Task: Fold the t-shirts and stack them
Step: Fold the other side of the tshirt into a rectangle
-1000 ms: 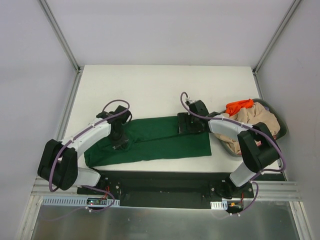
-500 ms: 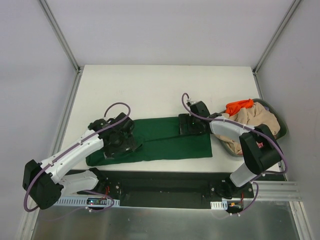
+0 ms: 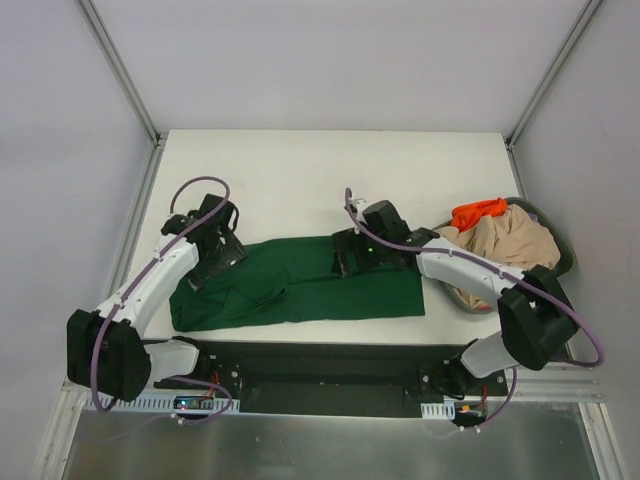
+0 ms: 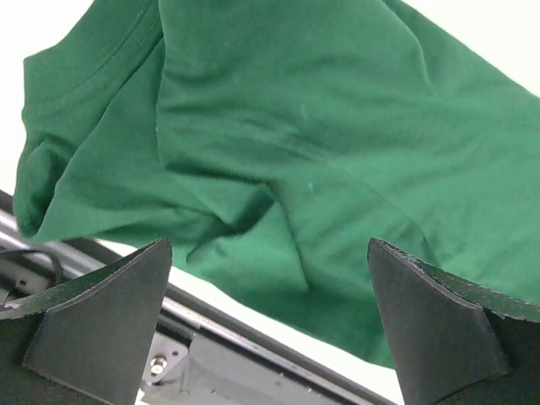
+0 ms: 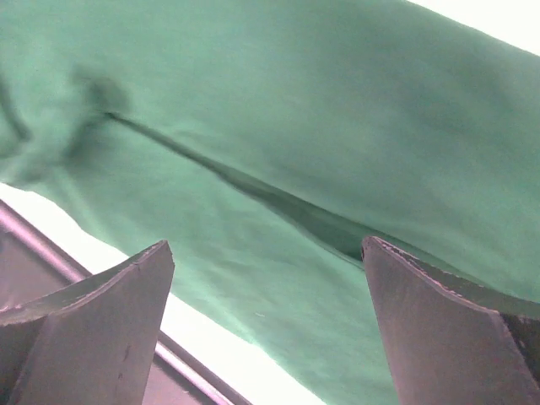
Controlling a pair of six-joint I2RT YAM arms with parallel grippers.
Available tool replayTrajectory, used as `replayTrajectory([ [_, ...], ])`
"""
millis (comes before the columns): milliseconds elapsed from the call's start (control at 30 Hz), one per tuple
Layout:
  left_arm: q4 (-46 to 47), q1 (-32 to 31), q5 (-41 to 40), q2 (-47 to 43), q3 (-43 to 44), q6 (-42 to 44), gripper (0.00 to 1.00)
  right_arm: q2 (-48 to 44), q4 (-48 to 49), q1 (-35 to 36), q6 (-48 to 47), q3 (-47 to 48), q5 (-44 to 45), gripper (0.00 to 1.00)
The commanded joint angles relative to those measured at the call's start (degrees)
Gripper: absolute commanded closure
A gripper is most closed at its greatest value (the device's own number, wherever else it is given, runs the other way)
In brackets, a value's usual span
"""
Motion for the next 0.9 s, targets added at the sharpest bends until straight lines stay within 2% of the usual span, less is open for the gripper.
replayTrajectory([
  [0,9.6,6.8,2.3,3.4,-4.1,4.8,0.01,4.2,6.4,5.9,-1.9,9.9,-9.5,0.04],
  [133,16.8,11.2,6.6,8.1,-6.1,6.9,0.01,14.5,7.8,11.8,-3.1,21.4,-12.0,0.04],
  [233,17.6,14.0,10.9,12.4,-5.3,9.2,0.01,22.9,13.7,15.7,-1.0,27.4,-18.7,0.04],
  [333,18.7,17.8,12.0,15.9,-5.3,9.9,0.01,28.1,14.3,18.0,1.4,30.9,-20.9,0.04],
  [400,19.6,21.7,12.7,18.1,-4.6,10.8,0.01,29.5,14.3,18.8,1.7,30.5,-21.3,0.04],
  [500,20.0,24.2,15.1,21.3,-2.5,13.0,0.01,29.9,13.9,19.5,1.9,27.3,-22.4,0.04],
  [733,19.8,26.8,20.8,27.3,2.9,16.3,0.01,25.7,12.3,20.3,-1.2,15.9,-15.7,0.04],
  [867,19.4,28.0,23.5,28.3,4.6,16.5,0.01,24.1,11.8,20.4,-1.9,13.7,-13.5,0.04],
])
